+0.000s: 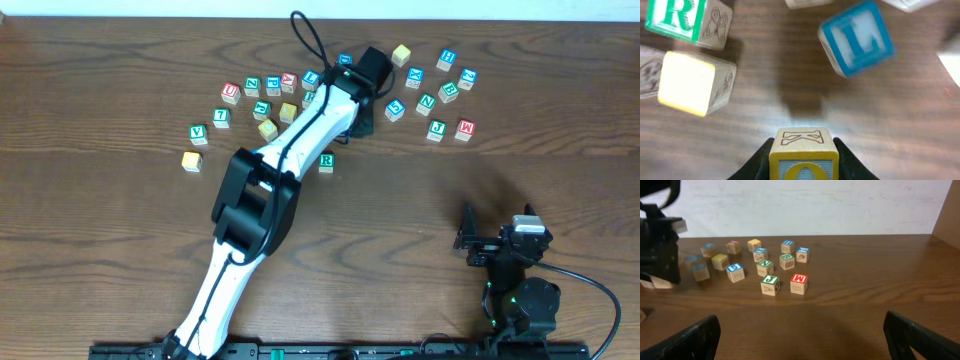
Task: Spell out ROBOT
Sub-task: 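Lower the left gripper and grasp the yellow O block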
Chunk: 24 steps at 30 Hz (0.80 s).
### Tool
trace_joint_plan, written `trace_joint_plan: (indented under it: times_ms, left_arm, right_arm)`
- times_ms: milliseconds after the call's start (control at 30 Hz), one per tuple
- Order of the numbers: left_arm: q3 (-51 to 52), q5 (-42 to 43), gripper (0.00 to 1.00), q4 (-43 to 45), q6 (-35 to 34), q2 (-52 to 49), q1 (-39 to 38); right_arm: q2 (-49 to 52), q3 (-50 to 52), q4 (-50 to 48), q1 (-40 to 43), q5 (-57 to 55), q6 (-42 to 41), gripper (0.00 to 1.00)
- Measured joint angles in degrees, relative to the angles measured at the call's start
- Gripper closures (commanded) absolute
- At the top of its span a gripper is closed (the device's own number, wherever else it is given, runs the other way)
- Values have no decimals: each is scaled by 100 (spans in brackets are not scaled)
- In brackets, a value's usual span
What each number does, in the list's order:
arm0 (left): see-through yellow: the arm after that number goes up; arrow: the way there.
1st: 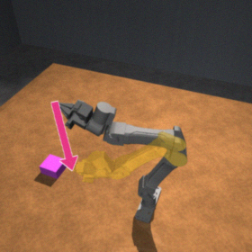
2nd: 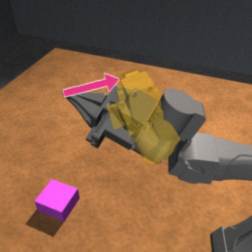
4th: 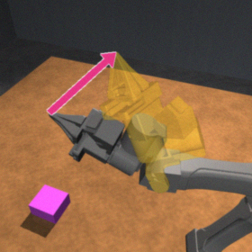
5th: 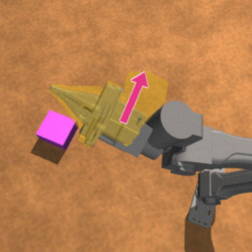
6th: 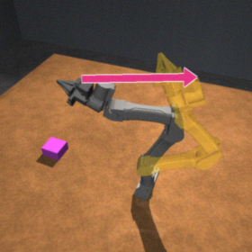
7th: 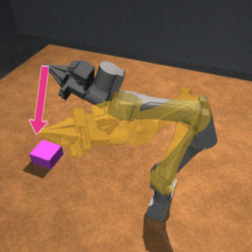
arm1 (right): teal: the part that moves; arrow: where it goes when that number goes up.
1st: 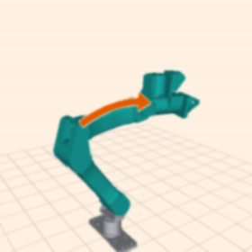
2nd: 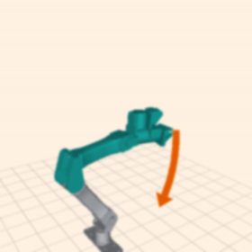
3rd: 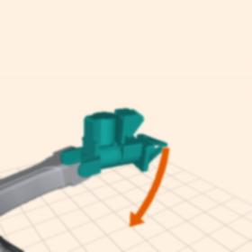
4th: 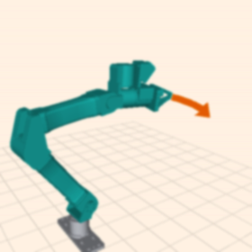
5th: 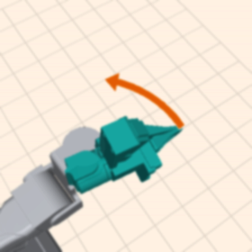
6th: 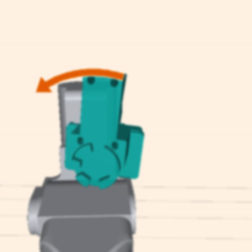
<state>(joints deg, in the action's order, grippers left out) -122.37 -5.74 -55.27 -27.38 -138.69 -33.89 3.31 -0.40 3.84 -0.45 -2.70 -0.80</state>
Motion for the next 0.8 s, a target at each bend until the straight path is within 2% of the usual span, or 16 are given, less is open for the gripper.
trace_joint_plan:
  times_ms: [200, 367, 800]
  left_arm:
    - [0, 160, 71, -603, 103, 199, -212]
    - [0, 350, 71, -1073, -94, 199, -264]
    - [518, 409, 72, -463, -542, 199, -256]
  right_arm:
    - [0, 0, 2, 0, 0, 2, 1]
    - [0, 0, 2, 0, 0, 2, 1]
    - [0, 0, 2, 0, 0, 0, 1]
